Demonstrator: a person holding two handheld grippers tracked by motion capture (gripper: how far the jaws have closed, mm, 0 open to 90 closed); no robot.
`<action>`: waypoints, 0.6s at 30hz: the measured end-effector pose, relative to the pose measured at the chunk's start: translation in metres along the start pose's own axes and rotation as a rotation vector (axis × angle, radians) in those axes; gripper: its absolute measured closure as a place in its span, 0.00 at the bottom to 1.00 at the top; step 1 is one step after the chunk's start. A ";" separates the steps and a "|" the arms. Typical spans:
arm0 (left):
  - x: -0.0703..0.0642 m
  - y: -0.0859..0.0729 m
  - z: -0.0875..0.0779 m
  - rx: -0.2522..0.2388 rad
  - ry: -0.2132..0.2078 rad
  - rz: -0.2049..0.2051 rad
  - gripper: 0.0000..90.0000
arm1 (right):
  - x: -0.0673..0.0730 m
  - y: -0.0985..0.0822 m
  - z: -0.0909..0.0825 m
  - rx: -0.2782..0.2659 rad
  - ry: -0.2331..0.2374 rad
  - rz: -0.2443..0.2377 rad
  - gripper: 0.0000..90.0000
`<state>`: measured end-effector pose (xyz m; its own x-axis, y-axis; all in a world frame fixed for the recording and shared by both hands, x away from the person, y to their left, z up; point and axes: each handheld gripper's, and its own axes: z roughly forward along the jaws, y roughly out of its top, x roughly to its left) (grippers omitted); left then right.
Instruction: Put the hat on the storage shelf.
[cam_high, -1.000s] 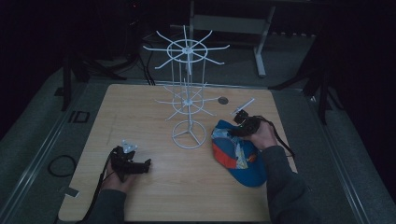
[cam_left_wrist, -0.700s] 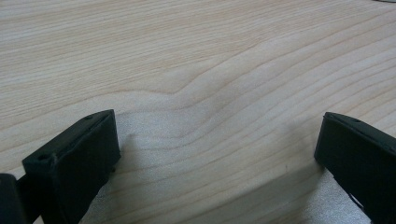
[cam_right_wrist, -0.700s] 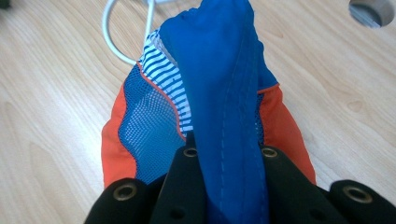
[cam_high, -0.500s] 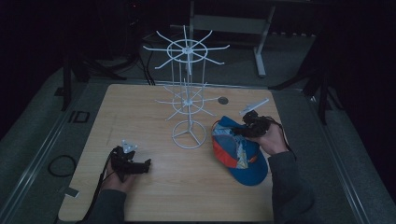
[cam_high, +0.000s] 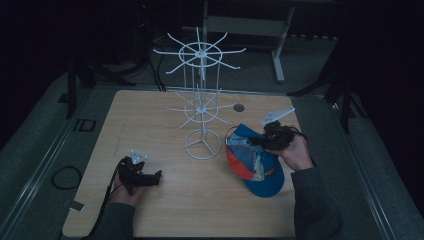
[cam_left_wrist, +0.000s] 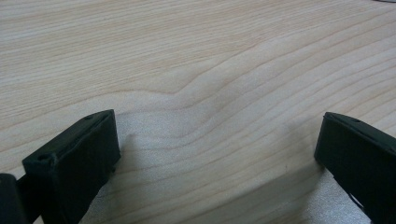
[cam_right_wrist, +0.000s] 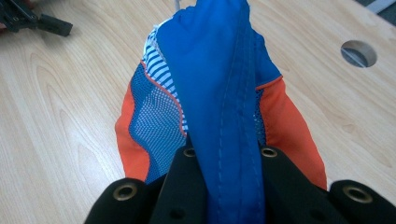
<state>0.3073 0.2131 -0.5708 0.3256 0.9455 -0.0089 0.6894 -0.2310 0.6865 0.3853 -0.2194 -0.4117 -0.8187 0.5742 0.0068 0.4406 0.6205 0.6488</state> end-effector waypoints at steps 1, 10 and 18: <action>0.000 0.000 0.000 0.000 0.000 0.000 0.00 | 0.000 0.000 -0.002 -0.004 0.000 0.004 0.98; 0.000 0.000 0.000 0.000 0.000 0.000 0.00 | 0.002 0.000 -0.014 -0.059 0.008 0.003 0.98; 0.000 0.000 0.000 0.003 -0.001 0.000 0.00 | 0.005 0.001 -0.021 -0.093 0.003 0.003 0.98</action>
<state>0.3073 0.2132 -0.5706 0.3267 0.9451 -0.0097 0.6910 -0.2318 0.6846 0.3739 -0.2269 -0.3950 -0.8184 0.5745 0.0108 0.4071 0.5664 0.7165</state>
